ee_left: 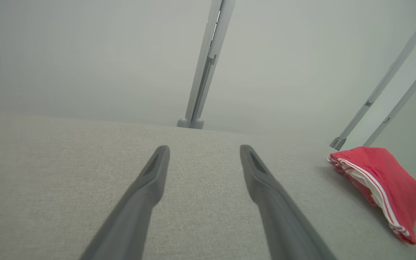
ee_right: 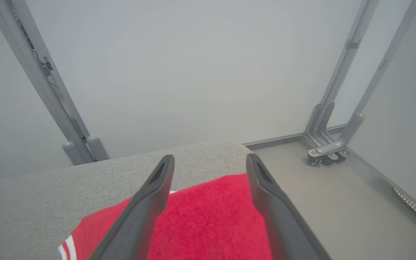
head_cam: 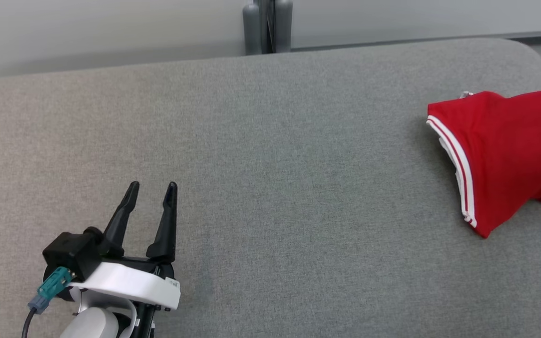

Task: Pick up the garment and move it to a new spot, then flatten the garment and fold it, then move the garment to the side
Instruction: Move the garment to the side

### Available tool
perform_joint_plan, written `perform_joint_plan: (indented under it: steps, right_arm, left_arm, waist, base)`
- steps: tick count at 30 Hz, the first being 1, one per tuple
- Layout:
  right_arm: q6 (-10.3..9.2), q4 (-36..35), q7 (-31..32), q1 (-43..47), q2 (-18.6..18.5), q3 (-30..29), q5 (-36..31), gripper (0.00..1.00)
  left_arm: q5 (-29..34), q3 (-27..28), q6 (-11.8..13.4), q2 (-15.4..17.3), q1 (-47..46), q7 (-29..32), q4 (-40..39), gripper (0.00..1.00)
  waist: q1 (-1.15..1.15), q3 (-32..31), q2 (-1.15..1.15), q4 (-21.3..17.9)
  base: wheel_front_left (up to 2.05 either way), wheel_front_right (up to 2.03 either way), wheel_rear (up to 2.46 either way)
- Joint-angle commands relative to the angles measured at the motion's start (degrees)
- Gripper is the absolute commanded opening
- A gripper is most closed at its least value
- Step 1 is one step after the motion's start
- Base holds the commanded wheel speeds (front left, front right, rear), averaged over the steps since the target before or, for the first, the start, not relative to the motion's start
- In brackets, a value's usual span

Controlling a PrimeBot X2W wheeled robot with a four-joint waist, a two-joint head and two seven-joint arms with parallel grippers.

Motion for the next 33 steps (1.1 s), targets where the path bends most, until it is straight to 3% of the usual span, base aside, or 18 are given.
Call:
perform_joint_plan:
  steps: [1, 8, 15, 19, 27, 33]
  right_arm:
    - [-0.01, -2.27, -0.86, 2.1, 0.09, 1.12, 2.2, 1.0]
    - [-0.01, -14.87, -1.97, 12.65, -0.63, 4.97, 9.73, 1.0]
    - [-0.01, -28.14, -2.31, 25.28, 0.96, 2.43, 10.13, 1.0]
    - [-0.01, -34.68, -1.75, 30.55, 3.33, -0.57, 7.52, 1.0]
    - [-0.01, -54.25, 3.34, 45.32, 13.55, -8.96, 0.31, 1.0]
    - [-0.01, -64.58, 6.03, 53.12, 17.8, -10.83, -4.37, 1.0]
  left_arm:
    - [0.17, 0.68, 0.45, -0.07, 1.04, -0.61, 0.45, 1.0]
    - [1.8, 2.78, 1.39, 0.4, 3.28, -1.76, 3.07, 1.0]
    - [2.68, 4.23, 1.53, 0.2, 5.55, -2.14, 6.01, 1.0]
    - [3.07, 5.19, 1.87, 0.12, 6.2, -2.25, 6.88, 1.0]
    - [3.98, 7.15, 1.54, -0.7, 7.94, -2.28, 7.48, 1.0]
    - [4.83, 8.32, 0.98, -1.44, 9.17, -2.3, 7.28, 1.0]
  waist:
    - [0.0, -1.85, 0.0, -0.21]
    - [0.0, -5.98, 0.0, 0.06]
    - [0.0, -9.1, 0.0, 0.85]
    - [0.0, -10.16, 0.0, 1.42]
    - [0.0, -12.45, 0.0, 3.48]
    - [0.0, -12.86, 0.0, 4.17]
  base:
    - [0.0, 0.0, 0.0]
    - [0.0, 0.0, 0.0]
    - [0.0, 0.0, 0.0]
    - [0.0, 0.0, 0.0]
    - [0.0, 0.0, 0.0]
    - [0.0, 0.0, 0.0]
